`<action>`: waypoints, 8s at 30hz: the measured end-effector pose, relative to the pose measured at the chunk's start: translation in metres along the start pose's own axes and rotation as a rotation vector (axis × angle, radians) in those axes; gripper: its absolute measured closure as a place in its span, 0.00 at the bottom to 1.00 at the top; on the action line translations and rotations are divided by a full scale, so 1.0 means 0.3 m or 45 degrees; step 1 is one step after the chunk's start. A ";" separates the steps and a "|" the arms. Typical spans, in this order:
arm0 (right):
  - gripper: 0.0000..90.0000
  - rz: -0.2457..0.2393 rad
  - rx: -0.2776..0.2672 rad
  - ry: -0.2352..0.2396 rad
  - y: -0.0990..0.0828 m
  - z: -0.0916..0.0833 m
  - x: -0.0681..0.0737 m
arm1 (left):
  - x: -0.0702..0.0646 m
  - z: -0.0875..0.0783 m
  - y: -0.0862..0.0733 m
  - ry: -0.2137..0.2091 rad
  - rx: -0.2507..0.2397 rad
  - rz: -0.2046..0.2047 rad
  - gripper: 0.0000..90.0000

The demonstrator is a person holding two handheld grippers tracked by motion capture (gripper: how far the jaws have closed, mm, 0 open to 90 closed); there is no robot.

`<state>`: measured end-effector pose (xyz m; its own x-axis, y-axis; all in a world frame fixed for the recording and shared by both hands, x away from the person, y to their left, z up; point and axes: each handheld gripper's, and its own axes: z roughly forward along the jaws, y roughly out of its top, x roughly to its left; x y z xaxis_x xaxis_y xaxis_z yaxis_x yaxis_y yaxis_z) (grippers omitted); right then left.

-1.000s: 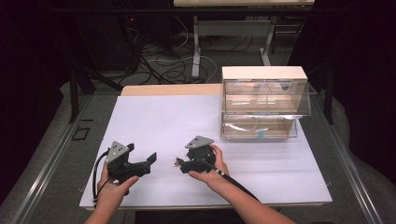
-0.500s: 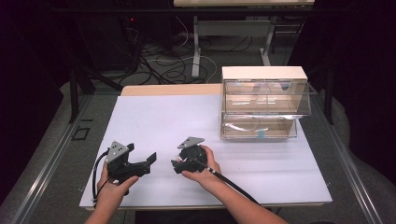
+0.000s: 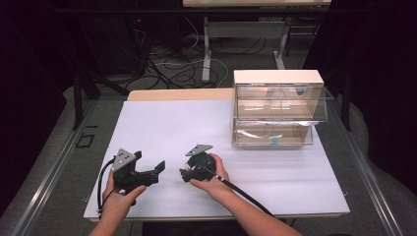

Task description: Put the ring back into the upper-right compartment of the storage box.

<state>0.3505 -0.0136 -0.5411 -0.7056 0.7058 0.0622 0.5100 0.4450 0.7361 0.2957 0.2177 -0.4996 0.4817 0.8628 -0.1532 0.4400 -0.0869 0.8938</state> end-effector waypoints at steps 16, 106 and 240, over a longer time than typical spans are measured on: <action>0.47 -0.050 0.060 0.030 -0.005 0.050 0.008 | 0.000 0.004 0.000 -0.008 0.007 0.001 0.05; 0.78 0.013 -0.091 0.043 0.080 -0.110 -0.009 | 0.001 0.005 -0.002 -0.003 0.020 0.007 0.07; 0.79 0.371 -0.194 -0.359 0.082 -0.860 -0.608 | 0.005 0.015 -0.007 0.009 0.042 -0.012 0.08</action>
<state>0.3648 -0.2736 -0.3605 -0.3702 0.9222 0.1116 0.5747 0.1330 0.8075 0.2989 0.2169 -0.5036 0.4722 0.8672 -0.1582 0.4690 -0.0952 0.8781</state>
